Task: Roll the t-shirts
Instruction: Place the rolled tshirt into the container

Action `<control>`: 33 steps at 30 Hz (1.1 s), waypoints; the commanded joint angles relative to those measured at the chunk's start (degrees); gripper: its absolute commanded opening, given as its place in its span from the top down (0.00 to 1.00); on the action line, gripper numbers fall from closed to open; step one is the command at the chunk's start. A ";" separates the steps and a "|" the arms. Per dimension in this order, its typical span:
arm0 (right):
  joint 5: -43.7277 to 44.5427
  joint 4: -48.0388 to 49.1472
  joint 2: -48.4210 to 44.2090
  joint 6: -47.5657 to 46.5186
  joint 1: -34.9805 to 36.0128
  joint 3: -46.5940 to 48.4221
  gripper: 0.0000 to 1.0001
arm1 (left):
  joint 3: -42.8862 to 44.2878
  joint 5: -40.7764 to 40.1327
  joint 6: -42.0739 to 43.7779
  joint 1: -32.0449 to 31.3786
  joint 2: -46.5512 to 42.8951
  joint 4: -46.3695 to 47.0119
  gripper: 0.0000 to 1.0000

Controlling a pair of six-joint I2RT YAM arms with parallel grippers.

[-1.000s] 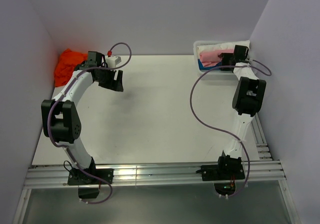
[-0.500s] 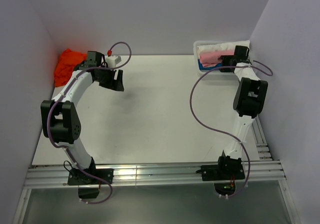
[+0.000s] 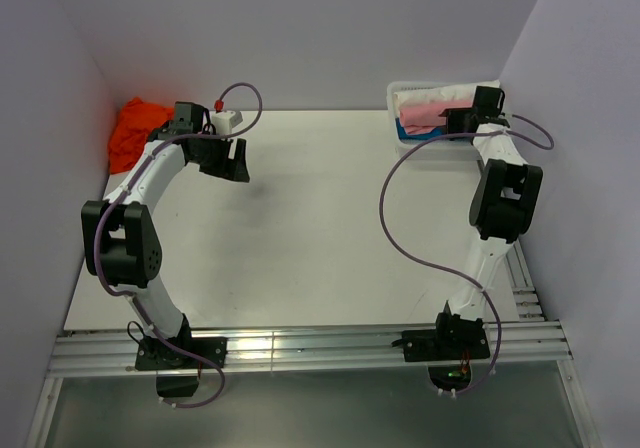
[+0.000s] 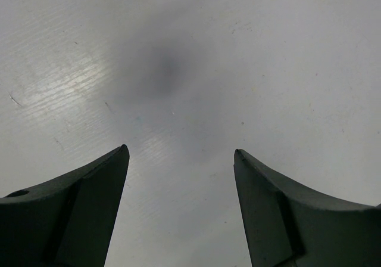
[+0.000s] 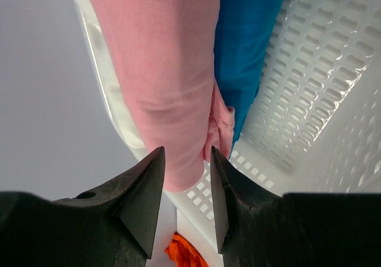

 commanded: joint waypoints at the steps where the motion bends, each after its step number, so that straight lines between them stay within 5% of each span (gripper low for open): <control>1: -0.61 0.14 -4.22 -1.58 -0.68 -0.45 0.57 | 1.87 1.82 -0.34 0.02 -2.88 0.85 0.23; 21: -2.90 4.19 -14.93 -5.89 0.46 -3.70 0.55 | 1.69 3.49 -0.87 0.11 -4.20 1.29 0.22; 33: 13.24 2.78 -32.07 -19.33 17.24 -14.67 0.51 | -1.64 4.72 -1.57 0.11 -7.80 2.35 0.22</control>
